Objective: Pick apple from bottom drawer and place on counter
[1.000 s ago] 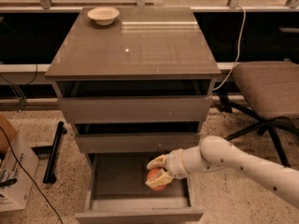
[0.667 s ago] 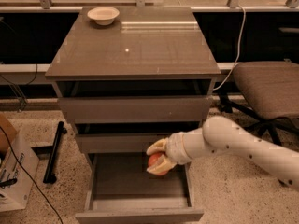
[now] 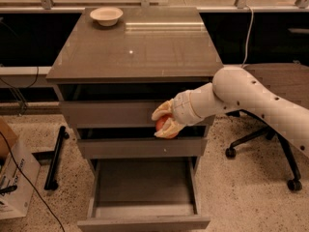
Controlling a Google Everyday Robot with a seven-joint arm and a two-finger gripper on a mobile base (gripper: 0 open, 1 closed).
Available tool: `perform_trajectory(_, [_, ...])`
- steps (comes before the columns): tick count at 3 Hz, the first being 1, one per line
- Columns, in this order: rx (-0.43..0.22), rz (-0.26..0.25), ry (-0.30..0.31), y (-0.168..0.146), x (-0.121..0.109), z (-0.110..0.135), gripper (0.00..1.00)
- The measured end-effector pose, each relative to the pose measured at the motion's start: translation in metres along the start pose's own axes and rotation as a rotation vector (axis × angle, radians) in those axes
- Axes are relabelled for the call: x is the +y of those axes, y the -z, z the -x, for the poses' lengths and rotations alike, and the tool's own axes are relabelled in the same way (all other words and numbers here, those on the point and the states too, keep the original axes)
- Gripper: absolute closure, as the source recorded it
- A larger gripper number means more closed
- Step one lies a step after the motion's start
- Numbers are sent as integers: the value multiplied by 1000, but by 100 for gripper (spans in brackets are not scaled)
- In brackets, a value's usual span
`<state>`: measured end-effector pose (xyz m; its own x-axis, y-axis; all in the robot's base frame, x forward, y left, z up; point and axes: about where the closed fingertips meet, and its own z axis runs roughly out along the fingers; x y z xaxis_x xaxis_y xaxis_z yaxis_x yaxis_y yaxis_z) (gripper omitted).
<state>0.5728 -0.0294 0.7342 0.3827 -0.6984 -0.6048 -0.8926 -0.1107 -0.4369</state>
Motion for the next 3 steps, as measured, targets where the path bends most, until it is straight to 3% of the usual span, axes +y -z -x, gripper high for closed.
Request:
perform_trajectory(2, [-11,-1,41,3,-6,14,100])
perform_trajectory(3, [-43,2,150,10,-18,44,100])
